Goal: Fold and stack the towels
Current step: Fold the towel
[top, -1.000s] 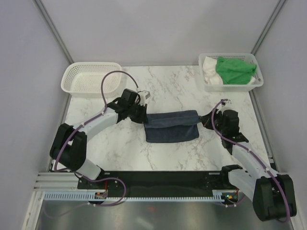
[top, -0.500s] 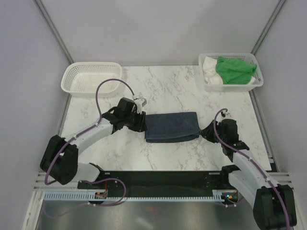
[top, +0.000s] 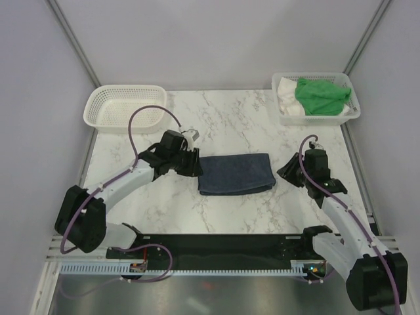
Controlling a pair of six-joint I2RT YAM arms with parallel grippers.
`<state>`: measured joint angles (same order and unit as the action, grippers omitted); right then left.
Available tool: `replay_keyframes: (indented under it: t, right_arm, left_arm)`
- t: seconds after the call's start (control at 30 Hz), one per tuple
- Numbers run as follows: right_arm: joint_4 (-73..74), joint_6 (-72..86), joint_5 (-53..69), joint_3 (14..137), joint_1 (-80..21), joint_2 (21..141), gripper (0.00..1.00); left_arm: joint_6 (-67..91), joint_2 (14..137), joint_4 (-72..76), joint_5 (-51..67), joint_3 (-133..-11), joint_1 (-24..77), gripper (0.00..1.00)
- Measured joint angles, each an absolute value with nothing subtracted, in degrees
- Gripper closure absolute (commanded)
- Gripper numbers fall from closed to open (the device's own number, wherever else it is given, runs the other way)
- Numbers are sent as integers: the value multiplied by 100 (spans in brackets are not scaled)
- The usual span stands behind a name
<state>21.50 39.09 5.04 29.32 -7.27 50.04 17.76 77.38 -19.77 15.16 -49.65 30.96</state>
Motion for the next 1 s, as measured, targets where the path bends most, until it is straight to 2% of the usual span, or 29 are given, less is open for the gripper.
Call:
replay_keyframes:
  t: [0.13,0.3,0.4,0.67,0.77,1.0]
  right_arm:
    - [1802,3760,558,3168,-727,5708,63]
    - [1546,3583,945,3144,-738,6565,76]
    - [1490,3577,982,2947,-749,6611,76]
    - [1645,3616,958,2429,-751,5902,73]
    - [1809,3573,908,2593,-749,5837,70]
    - [1907,3391,993,3264,-764,6114,70]
  left_arm:
    - [1848,8182,-1946,1645,-5039,3098,60]
    - [1911,8357,-1892,2021,-5039,3190,61]
    - [1959,8416,-1789,2196,-5035,3258,66]
    - [2147,8451,-1789,2023,-4372,3297,73]
    - [2182,8403,-1997,1758,-4381,3297,72]
    - [2290,8123,-1986,1726,-4768,3299,70]
